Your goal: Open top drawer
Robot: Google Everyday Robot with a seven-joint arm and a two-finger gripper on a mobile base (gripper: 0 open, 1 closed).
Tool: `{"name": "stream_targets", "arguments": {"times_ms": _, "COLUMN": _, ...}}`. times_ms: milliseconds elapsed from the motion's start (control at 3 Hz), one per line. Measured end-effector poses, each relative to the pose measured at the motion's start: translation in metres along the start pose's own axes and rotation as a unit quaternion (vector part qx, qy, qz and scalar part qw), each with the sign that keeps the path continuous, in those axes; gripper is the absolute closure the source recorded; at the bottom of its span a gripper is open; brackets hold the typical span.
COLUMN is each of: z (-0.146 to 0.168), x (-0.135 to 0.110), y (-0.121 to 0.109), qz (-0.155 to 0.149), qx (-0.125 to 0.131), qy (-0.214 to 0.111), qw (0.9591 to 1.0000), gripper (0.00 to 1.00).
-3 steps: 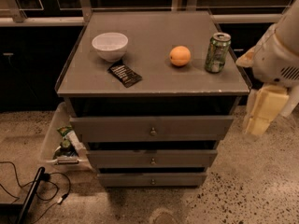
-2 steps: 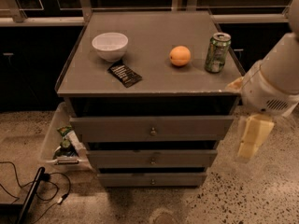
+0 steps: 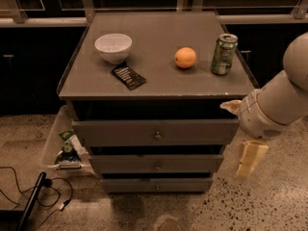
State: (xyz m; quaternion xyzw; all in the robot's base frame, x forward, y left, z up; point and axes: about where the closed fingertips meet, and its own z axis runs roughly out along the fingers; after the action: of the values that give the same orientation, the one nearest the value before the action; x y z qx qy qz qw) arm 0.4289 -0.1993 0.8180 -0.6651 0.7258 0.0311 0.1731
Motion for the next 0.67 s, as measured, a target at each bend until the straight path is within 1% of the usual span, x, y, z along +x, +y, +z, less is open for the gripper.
{"name": "stream_targets", "arguments": {"times_ms": 333, "z": 0.001, "x": 0.000, "y": 0.000, "qz": 0.000, "qx": -0.001, "qy": 0.000, "qw": 1.0000, "gripper": 0.00}}
{"name": "stream_targets", "arguments": {"times_ms": 667, "z": 0.031, "x": 0.009, "y": -0.008, "qz": 0.004, "qx": 0.001, "qy": -0.012, "qw": 0.9999, "gripper": 0.00}}
